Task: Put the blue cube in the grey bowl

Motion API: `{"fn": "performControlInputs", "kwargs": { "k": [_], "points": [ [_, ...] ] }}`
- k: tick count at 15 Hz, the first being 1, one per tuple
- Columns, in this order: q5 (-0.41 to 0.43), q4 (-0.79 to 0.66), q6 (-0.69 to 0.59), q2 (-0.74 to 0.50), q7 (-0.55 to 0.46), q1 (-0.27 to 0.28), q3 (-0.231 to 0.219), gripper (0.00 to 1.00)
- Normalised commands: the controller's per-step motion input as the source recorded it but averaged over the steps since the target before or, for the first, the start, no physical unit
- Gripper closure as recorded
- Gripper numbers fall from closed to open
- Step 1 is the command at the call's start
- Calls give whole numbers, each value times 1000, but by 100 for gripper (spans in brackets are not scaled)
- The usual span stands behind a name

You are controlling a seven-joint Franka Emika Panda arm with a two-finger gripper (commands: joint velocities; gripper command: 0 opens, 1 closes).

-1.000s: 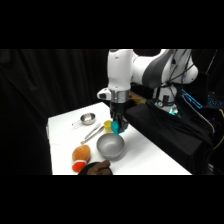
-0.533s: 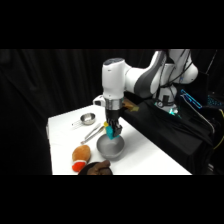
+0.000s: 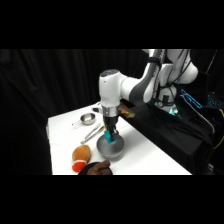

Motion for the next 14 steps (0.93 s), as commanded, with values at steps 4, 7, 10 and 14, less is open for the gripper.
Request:
{"fn": "performControlInputs", "kwargs": {
  "k": [4,7,10,14],
  "points": [
    [121,158,67,140,-183,-39,-24,24],
    [157,125,36,49,-209,-49,-4,0],
    [157,84,-48,-64,-219,-45,6,0],
    [163,61,-330,-277,-267,-44,36,0]
  ]
}}
